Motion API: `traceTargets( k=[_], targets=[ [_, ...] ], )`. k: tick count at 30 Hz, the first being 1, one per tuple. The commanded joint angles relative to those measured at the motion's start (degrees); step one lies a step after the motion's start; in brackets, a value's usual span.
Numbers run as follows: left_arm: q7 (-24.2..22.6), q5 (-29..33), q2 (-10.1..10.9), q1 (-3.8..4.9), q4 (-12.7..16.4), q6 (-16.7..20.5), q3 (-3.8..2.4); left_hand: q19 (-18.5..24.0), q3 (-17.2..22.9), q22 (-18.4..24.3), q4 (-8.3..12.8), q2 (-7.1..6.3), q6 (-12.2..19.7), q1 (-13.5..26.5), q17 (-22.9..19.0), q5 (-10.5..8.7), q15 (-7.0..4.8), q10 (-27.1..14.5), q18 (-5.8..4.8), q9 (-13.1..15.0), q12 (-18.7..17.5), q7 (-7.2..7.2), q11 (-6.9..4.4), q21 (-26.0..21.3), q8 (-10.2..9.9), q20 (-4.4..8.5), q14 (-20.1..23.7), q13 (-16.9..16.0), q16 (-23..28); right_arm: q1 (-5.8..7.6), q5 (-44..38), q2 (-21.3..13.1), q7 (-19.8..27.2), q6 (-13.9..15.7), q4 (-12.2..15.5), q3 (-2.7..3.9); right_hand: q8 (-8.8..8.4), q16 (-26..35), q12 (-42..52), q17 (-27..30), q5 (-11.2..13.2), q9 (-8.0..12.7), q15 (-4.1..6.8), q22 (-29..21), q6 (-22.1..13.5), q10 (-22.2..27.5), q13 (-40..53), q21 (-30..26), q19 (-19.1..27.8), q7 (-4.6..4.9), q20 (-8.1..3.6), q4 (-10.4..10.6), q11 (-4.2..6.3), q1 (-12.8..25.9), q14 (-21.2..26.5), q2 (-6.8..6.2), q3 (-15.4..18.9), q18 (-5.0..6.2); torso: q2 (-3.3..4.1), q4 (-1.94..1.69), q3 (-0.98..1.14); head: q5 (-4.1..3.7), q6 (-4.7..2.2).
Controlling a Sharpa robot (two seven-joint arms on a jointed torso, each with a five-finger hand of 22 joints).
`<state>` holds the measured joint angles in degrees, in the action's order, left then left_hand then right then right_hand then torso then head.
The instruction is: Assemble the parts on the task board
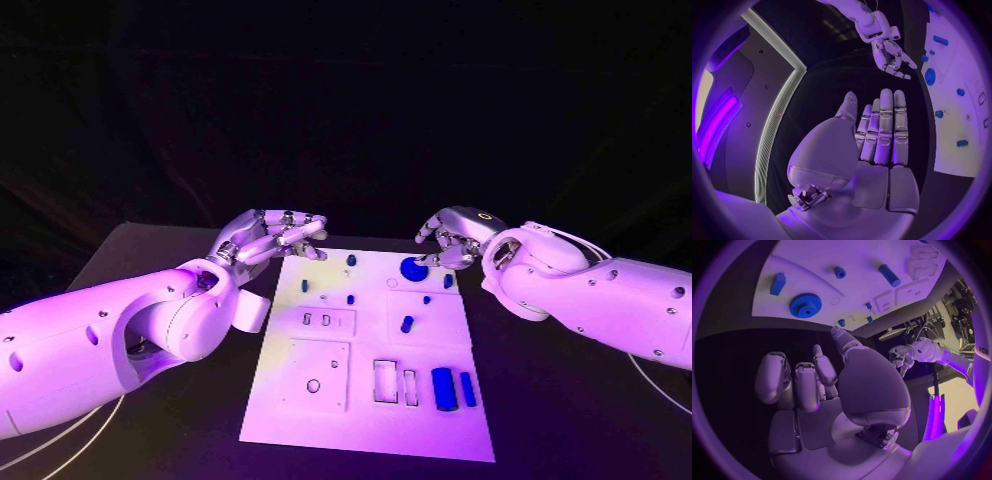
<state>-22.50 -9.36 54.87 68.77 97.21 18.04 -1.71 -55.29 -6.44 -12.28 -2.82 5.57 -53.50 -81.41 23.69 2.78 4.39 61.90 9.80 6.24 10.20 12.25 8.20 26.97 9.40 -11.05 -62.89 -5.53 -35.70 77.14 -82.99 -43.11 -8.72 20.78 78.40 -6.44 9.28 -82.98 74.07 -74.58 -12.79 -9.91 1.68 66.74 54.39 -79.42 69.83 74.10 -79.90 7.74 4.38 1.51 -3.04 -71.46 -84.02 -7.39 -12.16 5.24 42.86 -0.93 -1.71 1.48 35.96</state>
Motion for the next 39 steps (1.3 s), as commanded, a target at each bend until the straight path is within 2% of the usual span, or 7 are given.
traceTargets(
  k=[1, 7, 15, 18, 26, 34, 39],
  targets=[
    [-0.05, 0.21, -0.14, 0.05, -0.1, -1.46, -0.02, 0.47, -0.05, 0.11, 0.35, 0.46, 0.35, -0.1, -0.02, 0.05, 0.09, -0.46, 0.44, -0.07, -0.37, -0.07, 0.06, -0.34, -0.21, 0.11, 0.44, 0.0, 0.36, 0.09, 4.7, -0.49, -2.68, -5.75, -0.28, 0.04, 1.04, -5.46, 8.79, -13.3, -0.93, -0.56, -0.79, 4.87, -1.7, -4.05, 10.42, 3.46, -2.17, 0.61, 0.44, 0.98, -0.52, 0.2, -5.62, 0.29, 0.54, -1.47, -0.25, 0.37, 0.22, -0.14, -0.04],
    [0.14, 0.22, -0.32, 0.04, -0.34, -1.74, -0.02, 0.48, -0.05, 0.11, 0.35, 0.46, 0.35, -0.11, -0.02, 0.05, 0.09, -0.47, 0.44, -0.07, -0.37, -0.06, 0.06, -0.34, -0.22, 0.11, 0.46, 0.0, 0.36, 0.12, 6.76, 0.67, -4.04, -7.72, -2.39, 0.04, 2.41, -7.02, 15.92, -15.42, -2.63, -1.26, -1.52, 14.12, -5.46, -10.57, 20.16, 9.86, -6.15, 1.35, 1.31, 1.5, -1.18, -0.41, -5.98, 0.51, 1.47, -3.26, -0.21, 0.18, 0.16, -0.44, 0.02],
    [0.26, 0.22, -0.53, 0.04, -0.58, -1.9, -0.02, 0.52, -0.04, 0.12, 0.39, 0.46, 0.37, -0.15, -0.03, 0.05, 0.1, -0.49, 0.43, -0.08, -0.38, -0.06, 0.07, -0.36, -0.23, 0.09, 0.51, 0.0, 0.4, -0.34, 7.25, 5.11, -5.39, -8.87, -8.21, -0.11, 2.55, -7.02, 15.93, -15.42, -2.77, -1.32, -1.94, 18.12, -7.55, -10.58, 20.17, 12.55, -7.88, 1.79, 1.61, 1.43, -1.64, -0.88, -5.98, 0.76, 1.72, -4.1, 0.0, 0.03, 0.32, -0.76, -0.07],
    [0.28, 0.22, -0.62, 0.04, -0.57, -1.99, -0.02, 0.56, -0.01, 0.14, 0.42, 0.5, 0.38, -0.2, -0.04, 0.06, 0.11, -0.51, 0.44, -0.08, -0.38, -0.05, 0.08, -0.38, -0.24, 0.07, 0.56, -0.01, 0.42, -0.74, 7.31, 6.39, -5.58, -9.21, -10.02, -0.18, 2.47, -7.02, 15.93, -15.42, -2.77, -1.29, -2.06, 18.69, -8.06, -10.58, 20.17, 12.93, -8.12, 1.94, 1.72, 1.45, -1.79, -0.91, -5.98, 0.79, 1.79, -4.21, 0.13, -0.27, 0.34, -1.09, -0.02],
    [0.41, 0.22, -0.57, 0.04, -0.65, -1.98, -0.02, 0.6, 0.02, 0.15, 0.46, 0.54, 0.39, -0.25, -0.04, 0.06, 0.12, -0.52, 0.44, -0.07, -0.38, -0.05, 0.08, -0.4, -0.24, 0.05, 0.6, -0.01, 0.45, -1.11, 7.24, 7.77, -6.24, -9.46, -11.33, -0.24, 2.39, -7.02, 15.93, -15.42, -2.65, -1.25, -2.16, 21.99, -8.8, -10.58, 20.17, 15.08, -9.56, 1.92, 1.84, 1.44, -1.83, -1.04, -5.98, 0.96, 1.86, -4.95, 0.21, -0.26, 0.39, -1.02, 0.33],
    [0.62, 0.22, -0.51, 0.04, -0.63, -1.92, -0.02, 0.64, 0.08, 0.16, 0.5, 0.63, 0.38, -0.32, -0.05, 0.06, 0.12, -0.54, 0.45, -0.07, -0.39, -0.04, 0.09, -0.41, -0.24, 0.03, 0.64, -0.02, 0.47, -1.31, 8.08, 8.0, -6.53, -9.46, -11.35, -0.25, 2.54, -7.02, 14.22, -15.42, -2.78, -1.3, -1.86, 21.03, -9.41, -8.3, 17.66, 14.49, -9.22, 1.43, 1.64, 1.6, -1.42, -1.03, -5.98, 1.09, 2.1, -4.72, 0.17, -0.16, 0.48, -0.92, 0.47],
    [0.71, 0.22, -0.53, 0.04, -0.65, -1.84, -0.02, 0.64, 0.09, 0.16, 0.51, 0.65, 0.38, -0.34, -0.05, 0.06, 0.12, -0.55, 0.45, -0.07, -0.39, -0.04, 0.09, -0.41, -0.24, 0.03, 0.64, -0.02, 0.48, -1.38, 8.87, 8.3, -6.25, -9.26, -11.48, -0.25, 2.94, -7.02, 14.56, -15.42, -3.0, -1.48, -1.5, 21.4, -8.28, -8.81, 18.21, 14.73, -9.38, 0.93, 1.35, 1.59, -0.99, -1.18, -5.98, 1.64, 1.91, -4.8, 0.19, -0.36, 0.47, -1.0, 0.42]
  ],
)
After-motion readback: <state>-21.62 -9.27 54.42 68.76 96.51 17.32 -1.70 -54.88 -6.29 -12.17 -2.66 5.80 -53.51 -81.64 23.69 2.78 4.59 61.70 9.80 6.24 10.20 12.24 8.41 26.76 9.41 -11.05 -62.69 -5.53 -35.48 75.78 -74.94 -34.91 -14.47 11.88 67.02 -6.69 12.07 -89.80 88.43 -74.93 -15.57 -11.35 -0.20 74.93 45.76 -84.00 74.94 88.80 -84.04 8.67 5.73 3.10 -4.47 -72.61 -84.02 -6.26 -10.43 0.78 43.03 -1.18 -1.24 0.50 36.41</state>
